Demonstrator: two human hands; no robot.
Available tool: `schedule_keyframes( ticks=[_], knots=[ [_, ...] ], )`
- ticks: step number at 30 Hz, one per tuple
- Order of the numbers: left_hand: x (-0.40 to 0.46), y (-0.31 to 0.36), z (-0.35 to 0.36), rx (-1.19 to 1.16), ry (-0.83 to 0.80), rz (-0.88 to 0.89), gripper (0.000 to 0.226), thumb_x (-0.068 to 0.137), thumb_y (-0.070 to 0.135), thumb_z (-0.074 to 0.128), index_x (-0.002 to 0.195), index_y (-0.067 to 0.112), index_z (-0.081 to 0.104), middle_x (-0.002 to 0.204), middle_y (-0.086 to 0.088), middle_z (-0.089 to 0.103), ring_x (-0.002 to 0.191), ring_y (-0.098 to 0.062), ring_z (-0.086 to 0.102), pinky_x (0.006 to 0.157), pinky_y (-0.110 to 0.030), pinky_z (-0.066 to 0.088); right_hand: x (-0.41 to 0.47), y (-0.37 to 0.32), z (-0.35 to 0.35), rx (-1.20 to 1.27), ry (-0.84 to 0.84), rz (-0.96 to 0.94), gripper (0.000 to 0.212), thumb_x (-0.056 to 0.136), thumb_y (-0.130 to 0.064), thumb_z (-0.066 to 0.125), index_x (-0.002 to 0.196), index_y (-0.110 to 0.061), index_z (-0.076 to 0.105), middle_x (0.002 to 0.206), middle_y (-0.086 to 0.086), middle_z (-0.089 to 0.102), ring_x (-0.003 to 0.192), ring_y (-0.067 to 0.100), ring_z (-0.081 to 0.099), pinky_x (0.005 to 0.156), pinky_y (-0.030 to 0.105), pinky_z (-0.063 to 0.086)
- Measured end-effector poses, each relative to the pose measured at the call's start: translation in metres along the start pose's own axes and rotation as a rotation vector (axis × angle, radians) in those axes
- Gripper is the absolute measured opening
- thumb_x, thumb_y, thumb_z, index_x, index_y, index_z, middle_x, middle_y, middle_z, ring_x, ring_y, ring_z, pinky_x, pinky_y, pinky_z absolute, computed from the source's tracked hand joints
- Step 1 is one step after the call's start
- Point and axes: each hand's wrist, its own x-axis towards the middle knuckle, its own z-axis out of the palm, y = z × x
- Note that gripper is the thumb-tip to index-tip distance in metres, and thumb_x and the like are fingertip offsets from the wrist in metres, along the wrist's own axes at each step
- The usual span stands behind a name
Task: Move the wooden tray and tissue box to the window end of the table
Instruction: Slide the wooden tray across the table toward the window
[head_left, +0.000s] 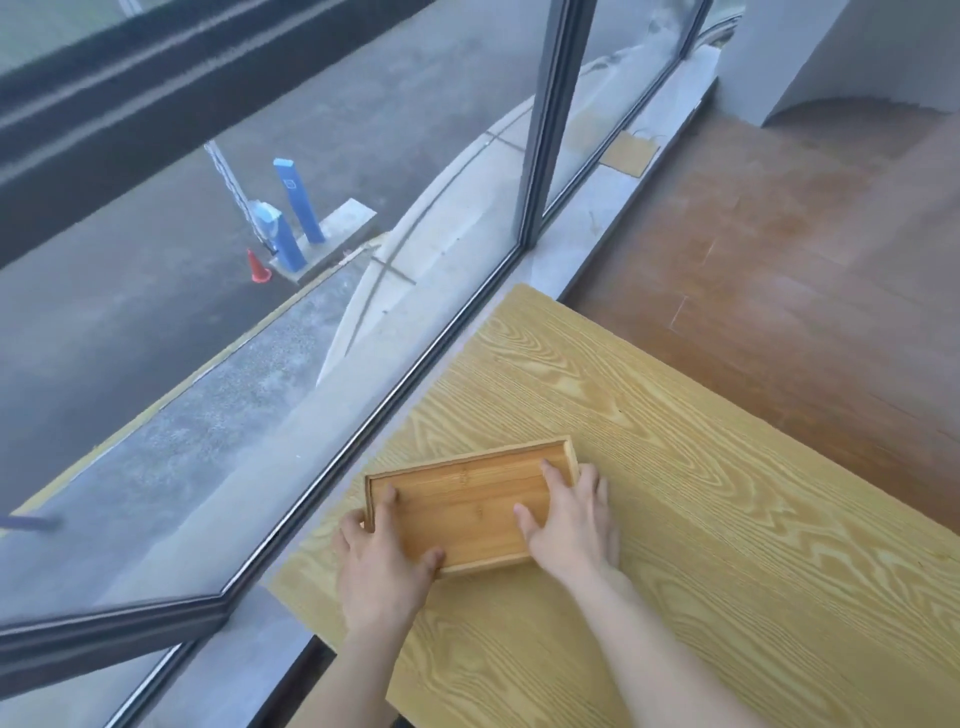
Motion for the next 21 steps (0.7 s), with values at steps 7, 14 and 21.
schedule_keyframes(
  ticks=[7, 14, 21],
  knots=[
    [0.009, -0.023, -0.002, -0.108, 0.019, -0.140, 0.087, 0.077, 0.040, 0.081, 0.150, 0.033, 0.034, 0.128, -0.010, 0.040, 0.127, -0.031, 0.042, 0.095, -0.041, 0.048, 0.058, -0.060, -0.003, -0.070, -0.025, -0.165, 0.069, 0.093, -0.059, 0.061, 0.154, -0.030, 0.046, 0.148, 0.016, 0.039, 0.133, 0.036, 0.039, 0.107, 0.050, 0.046],
    [0.012, -0.028, -0.002, -0.087, -0.025, -0.176, 0.082, 0.080, 0.047, 0.075, 0.147, 0.038, 0.030, 0.111, 0.002, 0.029, 0.108, -0.024, 0.057, 0.071, -0.031, 0.044, 0.097, -0.090, -0.003, -0.106, -0.102, -0.269, 0.067, 0.095, -0.058, 0.063, 0.154, -0.031, 0.046, 0.163, 0.015, 0.032, 0.144, 0.038, 0.032, 0.115, 0.051, 0.035],
    [0.020, -0.042, -0.011, 0.010, -0.012, -0.096, 0.075, 0.083, 0.054, 0.067, 0.148, 0.038, 0.032, 0.123, 0.005, 0.049, 0.113, -0.019, 0.058, 0.074, -0.031, 0.048, 0.099, -0.085, 0.008, 0.018, -0.208, -0.359, 0.075, 0.093, -0.055, 0.069, 0.159, -0.034, 0.039, 0.176, 0.007, 0.013, 0.162, 0.028, 0.009, 0.131, 0.050, 0.013]
  ],
)
